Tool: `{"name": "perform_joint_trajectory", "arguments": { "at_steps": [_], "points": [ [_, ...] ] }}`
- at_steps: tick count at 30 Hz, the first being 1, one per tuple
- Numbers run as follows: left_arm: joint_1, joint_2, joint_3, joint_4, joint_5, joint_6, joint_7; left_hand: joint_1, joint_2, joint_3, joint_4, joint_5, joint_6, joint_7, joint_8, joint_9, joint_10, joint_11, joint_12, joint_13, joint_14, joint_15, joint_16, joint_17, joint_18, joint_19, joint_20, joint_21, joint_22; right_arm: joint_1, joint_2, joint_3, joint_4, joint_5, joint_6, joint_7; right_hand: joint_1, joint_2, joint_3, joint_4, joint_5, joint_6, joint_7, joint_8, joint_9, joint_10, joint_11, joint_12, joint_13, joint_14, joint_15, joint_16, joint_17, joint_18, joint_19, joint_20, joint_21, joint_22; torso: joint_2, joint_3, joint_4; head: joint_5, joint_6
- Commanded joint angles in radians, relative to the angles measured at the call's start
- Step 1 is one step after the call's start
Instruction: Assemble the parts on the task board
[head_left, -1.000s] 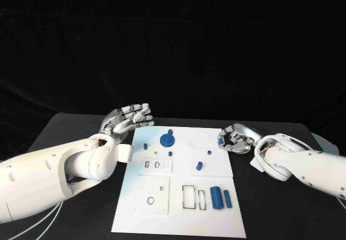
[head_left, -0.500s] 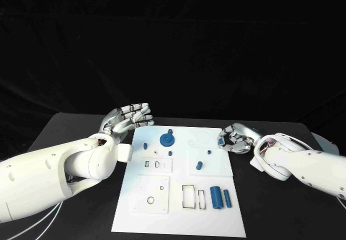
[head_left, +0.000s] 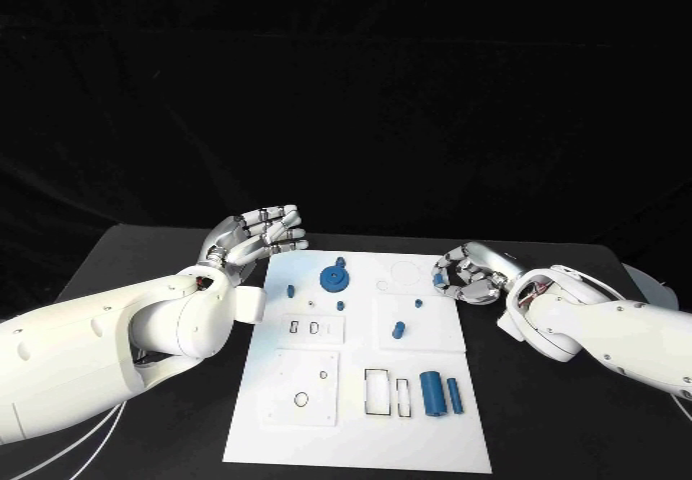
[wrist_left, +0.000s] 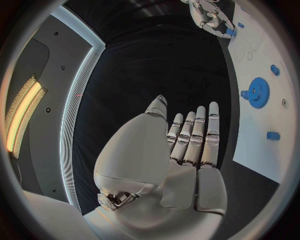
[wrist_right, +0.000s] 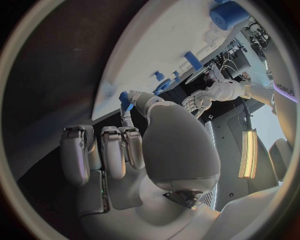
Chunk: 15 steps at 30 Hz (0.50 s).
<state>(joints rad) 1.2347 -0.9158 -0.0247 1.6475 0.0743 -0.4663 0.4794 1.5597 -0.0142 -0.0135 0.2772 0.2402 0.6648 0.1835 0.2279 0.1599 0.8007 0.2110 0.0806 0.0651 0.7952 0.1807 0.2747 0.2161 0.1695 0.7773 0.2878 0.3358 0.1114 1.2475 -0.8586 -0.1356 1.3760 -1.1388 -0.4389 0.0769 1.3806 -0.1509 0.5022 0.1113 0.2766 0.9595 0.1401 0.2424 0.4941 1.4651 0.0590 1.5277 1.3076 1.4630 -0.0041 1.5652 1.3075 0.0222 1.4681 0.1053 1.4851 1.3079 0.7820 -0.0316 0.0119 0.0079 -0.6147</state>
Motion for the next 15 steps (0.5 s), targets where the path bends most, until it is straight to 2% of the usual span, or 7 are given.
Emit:
{"name": "perform_joint_trajectory", "arguments": {
  "at_steps": [1,8,15],
  "points": [
    [0.001,0.003,0.001,0.000,0.001,0.016,0.006,0.007,-0.001,0.002,-0.004,0.000,0.006,0.057,-0.002,0.001,0.006,0.003,-0.003,0.000,-0.001,0.003,-0.004,0.002,0.008,-0.004,0.000,-0.004,-0.002,0.010,-0.001,0.002,0.028,-0.034,-0.009,-0.003,0.000,0.017,0.008,-0.003,0.000,0.015,-0.007,0.012,0.022,0.060,-0.005,0.001,0.211,0.108,-0.008,0.006,0.263,0.003,0.041,-0.007,0.007,0.181,-0.002,-0.0003,0.0000,0.002,0.001],
    [0.001,0.007,0.001,-0.003,0.001,0.017,0.006,0.007,-0.001,0.002,-0.004,0.000,0.006,0.057,-0.002,0.001,0.006,0.003,-0.003,0.000,-0.001,0.003,-0.004,0.002,0.008,-0.004,0.000,-0.004,-0.002,0.047,0.011,0.003,0.125,-0.088,0.007,-0.061,-0.012,0.026,0.010,-0.006,-0.037,0.008,-0.009,0.021,0.031,0.058,-0.007,-0.001,0.209,0.108,-0.010,0.006,0.263,0.002,0.042,-0.011,0.008,0.183,-0.002,-0.0006,-0.0004,0.007,0.000],
    [0.000,0.016,0.000,-0.010,0.001,0.019,0.005,0.008,0.000,0.002,-0.004,0.000,0.008,0.057,-0.002,0.002,0.007,0.003,-0.004,0.000,0.000,0.003,-0.004,0.002,0.008,-0.004,0.000,-0.004,-0.002,0.061,0.075,0.002,0.192,-0.155,0.006,-0.135,-0.014,0.029,0.012,-0.009,-0.046,0.008,-0.011,0.024,0.034,0.059,-0.008,-0.001,0.210,0.108,-0.010,0.006,0.263,0.002,0.042,-0.012,0.008,0.183,0.000,-0.0008,0.0016,0.014,-0.003]
  ]
}}
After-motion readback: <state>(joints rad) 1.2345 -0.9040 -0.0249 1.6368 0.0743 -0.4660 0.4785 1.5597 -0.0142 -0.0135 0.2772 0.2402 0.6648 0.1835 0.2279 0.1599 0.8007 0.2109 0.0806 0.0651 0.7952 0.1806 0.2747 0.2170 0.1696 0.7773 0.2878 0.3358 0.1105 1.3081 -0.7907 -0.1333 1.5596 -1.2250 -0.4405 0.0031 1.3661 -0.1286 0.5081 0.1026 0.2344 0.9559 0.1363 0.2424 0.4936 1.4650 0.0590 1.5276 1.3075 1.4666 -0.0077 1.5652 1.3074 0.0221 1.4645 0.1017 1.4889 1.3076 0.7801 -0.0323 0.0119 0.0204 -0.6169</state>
